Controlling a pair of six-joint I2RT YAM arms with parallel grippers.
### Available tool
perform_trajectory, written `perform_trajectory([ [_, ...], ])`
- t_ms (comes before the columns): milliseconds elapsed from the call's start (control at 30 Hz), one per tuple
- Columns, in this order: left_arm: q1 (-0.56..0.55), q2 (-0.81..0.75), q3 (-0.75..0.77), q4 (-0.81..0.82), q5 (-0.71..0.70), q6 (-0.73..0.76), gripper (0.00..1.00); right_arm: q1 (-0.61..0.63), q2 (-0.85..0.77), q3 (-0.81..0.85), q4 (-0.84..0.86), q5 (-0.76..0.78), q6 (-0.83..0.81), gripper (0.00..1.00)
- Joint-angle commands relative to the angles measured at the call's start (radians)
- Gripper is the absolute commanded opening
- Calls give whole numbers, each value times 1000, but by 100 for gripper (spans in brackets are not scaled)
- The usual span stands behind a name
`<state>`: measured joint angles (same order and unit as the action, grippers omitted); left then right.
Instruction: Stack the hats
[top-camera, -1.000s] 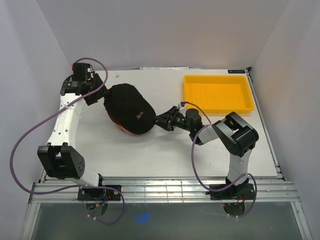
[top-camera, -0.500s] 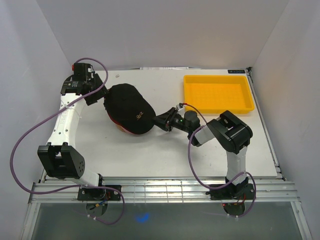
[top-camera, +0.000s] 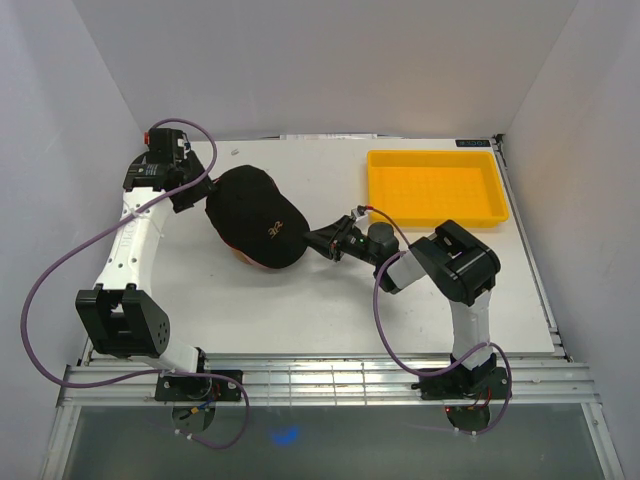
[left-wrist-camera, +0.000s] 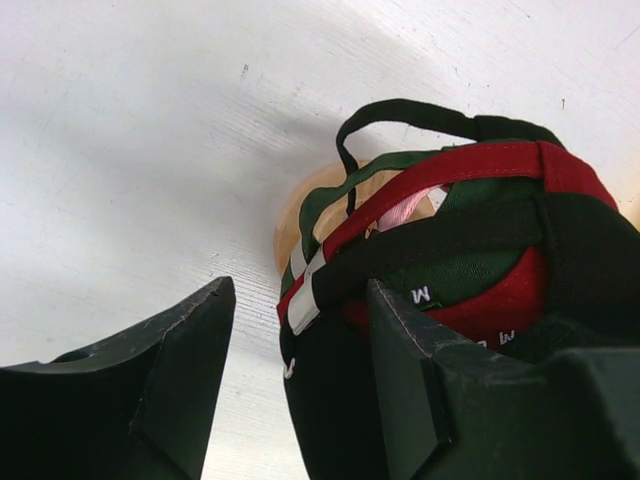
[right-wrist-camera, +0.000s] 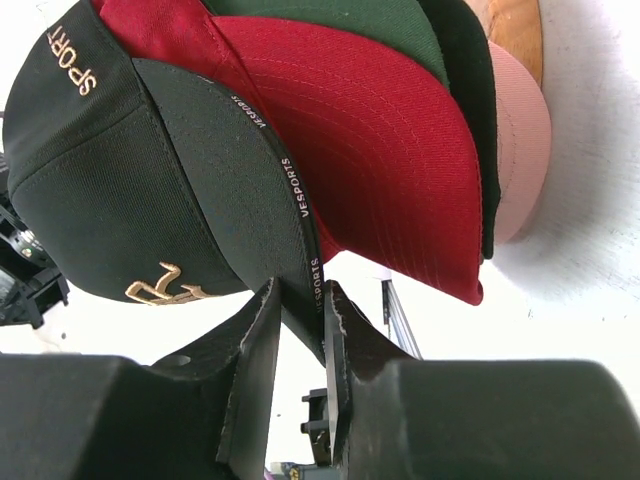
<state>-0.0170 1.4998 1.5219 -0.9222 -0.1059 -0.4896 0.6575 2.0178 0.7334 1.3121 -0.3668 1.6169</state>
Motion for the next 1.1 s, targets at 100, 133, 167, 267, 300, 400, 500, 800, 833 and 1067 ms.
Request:
perform_trajectory([
  [100, -3, 7, -11, -1, -26, 17, 65, 8, 27, -22, 47, 40, 31, 8],
  [133, -3, 10, -11, -1, -28, 17, 65, 8, 30, -23, 46, 43, 34, 8],
  [167, -3, 11, -11, -1, -28, 17, 65, 8, 35, -26, 44, 45, 37, 8],
  [267, -3, 19, -12, 2, -29, 17, 65, 8, 38, -38, 24, 57, 40, 8],
  [300, -3, 20, -14, 3, -31, 19, 65, 8, 39, -42, 15, 65, 40, 8],
  [400, -3, 25, -19, 6, -34, 19, 65, 8, 45, -45, -14, 68, 38, 8],
  [500, -3, 31, -22, 8, -35, 19, 65, 5, 65, -42, -27, 66, 40, 8],
  [800, -3, 34, -26, 11, -37, 20, 65, 1, 88, -61, -37, 68, 18, 8],
  [833, -3, 34, -28, 11, -38, 20, 65, 1, 87, -60, -39, 66, 14, 8],
  [1067, -3, 25, -42, 16, -46, 22, 66, -7, 67, -57, -96, 65, -41, 8],
])
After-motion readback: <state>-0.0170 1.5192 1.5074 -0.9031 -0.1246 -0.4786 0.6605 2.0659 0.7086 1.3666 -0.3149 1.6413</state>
